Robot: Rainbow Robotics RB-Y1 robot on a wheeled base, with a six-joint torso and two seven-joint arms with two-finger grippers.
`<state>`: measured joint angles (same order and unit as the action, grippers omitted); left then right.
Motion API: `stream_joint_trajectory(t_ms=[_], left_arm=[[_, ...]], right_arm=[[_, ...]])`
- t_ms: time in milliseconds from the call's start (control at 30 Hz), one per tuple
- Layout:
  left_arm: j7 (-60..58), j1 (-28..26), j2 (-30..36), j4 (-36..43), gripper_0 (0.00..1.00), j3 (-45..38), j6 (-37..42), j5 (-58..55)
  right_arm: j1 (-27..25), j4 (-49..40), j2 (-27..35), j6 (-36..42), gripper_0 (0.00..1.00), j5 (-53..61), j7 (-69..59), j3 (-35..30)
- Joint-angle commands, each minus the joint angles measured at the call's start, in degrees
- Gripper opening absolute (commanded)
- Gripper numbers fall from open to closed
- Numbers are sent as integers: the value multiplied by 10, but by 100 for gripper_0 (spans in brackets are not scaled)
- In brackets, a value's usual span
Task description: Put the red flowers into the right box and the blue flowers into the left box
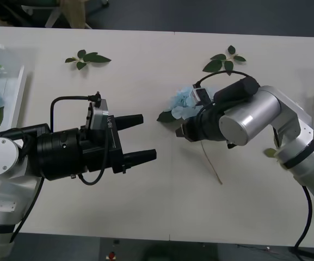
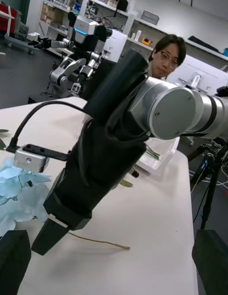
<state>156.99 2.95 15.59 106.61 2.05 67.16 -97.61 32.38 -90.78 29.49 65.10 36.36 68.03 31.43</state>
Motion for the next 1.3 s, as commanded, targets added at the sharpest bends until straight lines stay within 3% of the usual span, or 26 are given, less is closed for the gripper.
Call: stream_joint_trajectory(t_ms=[33, 200, 233, 433, 500, 533, 733, 1033, 1133, 1300], left_arm=[[-20, 13, 3, 6, 100, 6, -1, -6], [-20, 13, 3, 6, 100, 6, -1, -6], [-20, 13, 3, 6, 100, 6, -1, -6], [-20, 13, 3, 6, 100, 6, -1, -6], [-20, 13, 3, 6, 100, 6, -1, -6], [-20, 13, 3, 6, 100, 6, -1, -6], [-20, 13, 3, 6, 100, 6, -1, -6], [-20, 13, 3, 6, 100, 6, -1, -6], [-20, 13, 3, 6, 100, 6, -1, -6], [-20, 13, 3, 6, 100, 6, -1, -6]], right_arm=[[25, 22, -3, -7, 99, -11, -2, 6], [30, 50, -2, -18, 99, -26, -1, 25], [30, 60, -2, -29, 93, -25, 1, 28], [44, 104, -2, -67, 40, -23, 5, 45], [50, 113, -2, -68, 9, -23, 6, 50], [51, 114, -2, -68, 0, -23, 7, 50], [50, 84, 29, -72, 0, 5, 21, 50], [24, -63, 174, -117, 0, 161, 46, 40], [-15, -131, 232, -175, 0, 255, 59, 6], [-107, -210, 239, -231, 0, 322, 125, -82]])
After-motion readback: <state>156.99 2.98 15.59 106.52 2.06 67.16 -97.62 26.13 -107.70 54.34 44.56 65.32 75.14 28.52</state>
